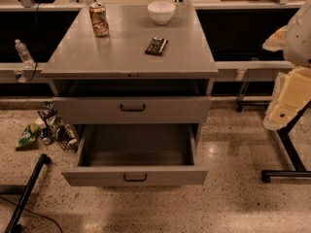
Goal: Place orange can into middle drawer
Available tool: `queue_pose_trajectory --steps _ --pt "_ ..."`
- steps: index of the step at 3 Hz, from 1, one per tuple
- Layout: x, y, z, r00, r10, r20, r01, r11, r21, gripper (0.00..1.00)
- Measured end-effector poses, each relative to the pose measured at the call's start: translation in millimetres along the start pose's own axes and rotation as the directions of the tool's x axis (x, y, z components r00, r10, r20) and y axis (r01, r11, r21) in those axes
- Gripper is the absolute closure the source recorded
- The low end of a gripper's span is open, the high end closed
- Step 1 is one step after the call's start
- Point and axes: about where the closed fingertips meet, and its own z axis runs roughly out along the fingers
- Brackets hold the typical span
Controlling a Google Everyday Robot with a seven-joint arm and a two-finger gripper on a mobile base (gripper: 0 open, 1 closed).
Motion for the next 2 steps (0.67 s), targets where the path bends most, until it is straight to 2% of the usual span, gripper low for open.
queue_pose_trajectory --steps 1,2 --pt "0 0 0 1.000 0.000 0.000 0.000 1.0000 0.000 0.00" --pt "-22 -15 12 0.993 0.026 0.112 -0.025 0.9997 -0.008 0.00"
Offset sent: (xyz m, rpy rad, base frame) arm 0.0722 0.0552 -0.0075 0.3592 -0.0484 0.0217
